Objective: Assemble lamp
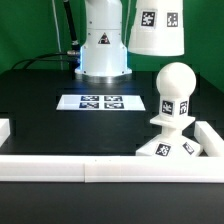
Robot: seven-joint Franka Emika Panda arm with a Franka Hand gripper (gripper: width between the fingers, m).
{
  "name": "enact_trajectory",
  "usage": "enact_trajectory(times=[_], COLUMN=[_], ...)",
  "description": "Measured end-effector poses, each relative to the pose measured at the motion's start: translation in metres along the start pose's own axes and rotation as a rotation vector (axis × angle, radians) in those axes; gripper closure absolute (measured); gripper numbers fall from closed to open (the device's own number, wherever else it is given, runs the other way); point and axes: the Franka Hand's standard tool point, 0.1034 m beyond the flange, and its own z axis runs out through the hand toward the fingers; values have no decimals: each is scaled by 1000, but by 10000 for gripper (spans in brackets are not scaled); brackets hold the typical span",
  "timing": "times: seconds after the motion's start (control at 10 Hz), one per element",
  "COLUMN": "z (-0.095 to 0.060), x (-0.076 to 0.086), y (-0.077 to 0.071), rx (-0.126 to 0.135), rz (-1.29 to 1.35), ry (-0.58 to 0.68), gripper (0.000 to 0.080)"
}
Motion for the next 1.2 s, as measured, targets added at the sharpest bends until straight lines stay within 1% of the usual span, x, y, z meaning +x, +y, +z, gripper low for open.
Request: enact_trajectory(times=[0.1,0.3,0.4,0.8,1.0,1.1,1.2], z=[-1,0,3,29,43,47,46], x=[9,21,26,33,34,33,33], y=[-2,-6,-7,-4,-4,-3,-3], rx=[-1,-1,-1,-3,-5,-6,-6], rz=[5,16,15,18,15,16,16], ry=[6,11,11,5,2,2,3], gripper=[752,752,752,752,752,752,752])
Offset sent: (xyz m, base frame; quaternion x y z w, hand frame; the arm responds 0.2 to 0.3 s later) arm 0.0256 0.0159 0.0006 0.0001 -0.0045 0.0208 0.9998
